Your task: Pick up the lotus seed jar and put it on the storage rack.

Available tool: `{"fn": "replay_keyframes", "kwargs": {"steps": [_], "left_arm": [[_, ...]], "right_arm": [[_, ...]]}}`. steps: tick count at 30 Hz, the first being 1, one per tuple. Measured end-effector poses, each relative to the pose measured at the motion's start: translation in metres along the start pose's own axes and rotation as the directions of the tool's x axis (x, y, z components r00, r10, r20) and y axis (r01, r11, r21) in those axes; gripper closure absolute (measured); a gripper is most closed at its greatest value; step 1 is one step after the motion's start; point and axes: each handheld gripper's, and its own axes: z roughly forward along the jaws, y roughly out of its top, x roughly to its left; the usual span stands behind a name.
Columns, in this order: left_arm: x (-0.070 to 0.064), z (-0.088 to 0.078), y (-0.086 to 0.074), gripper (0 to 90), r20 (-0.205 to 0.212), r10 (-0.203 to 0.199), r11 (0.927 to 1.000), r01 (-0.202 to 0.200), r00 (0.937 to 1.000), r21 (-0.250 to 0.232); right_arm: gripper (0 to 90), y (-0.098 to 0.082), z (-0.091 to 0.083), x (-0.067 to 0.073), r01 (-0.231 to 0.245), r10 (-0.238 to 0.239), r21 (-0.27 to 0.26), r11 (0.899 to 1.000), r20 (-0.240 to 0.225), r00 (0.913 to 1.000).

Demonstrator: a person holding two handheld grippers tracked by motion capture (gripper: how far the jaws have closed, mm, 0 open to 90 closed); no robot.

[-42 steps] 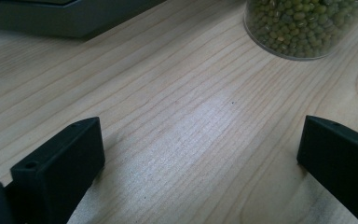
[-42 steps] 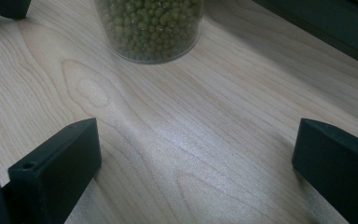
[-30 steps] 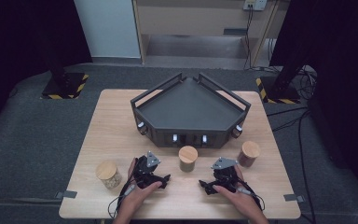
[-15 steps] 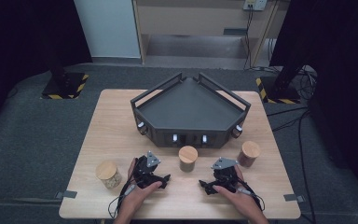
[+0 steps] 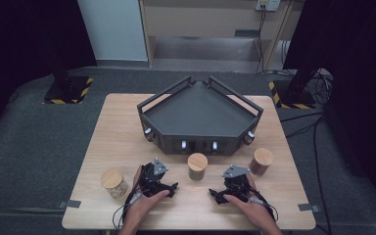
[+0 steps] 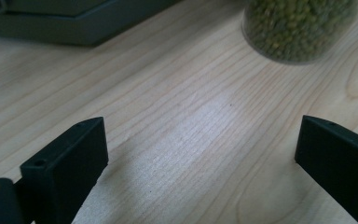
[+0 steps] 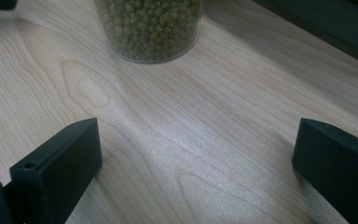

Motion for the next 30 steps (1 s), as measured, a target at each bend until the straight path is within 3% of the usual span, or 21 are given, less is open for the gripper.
{"fn": "replay_keyframes", "kwargs": {"steps": [8,30], "left_arm": [[-0.003,-0.015,0.007,2.2,-0.006,0.012,0.9999,-0.012,0.9999,-0.011],[-0.011,-0.030,0.013,2.8,-0.009,0.038,0.9990,-0.038,0.9992,-0.025]], "right_arm": [[1.8,0.000,0.000,0.000,-0.002,0.002,0.000,1.000,0.000,1.0000],[1.8,0.000,0.000,0.000,-0.002,0.002,0.000,1.000,0.000,1.0000]]}}
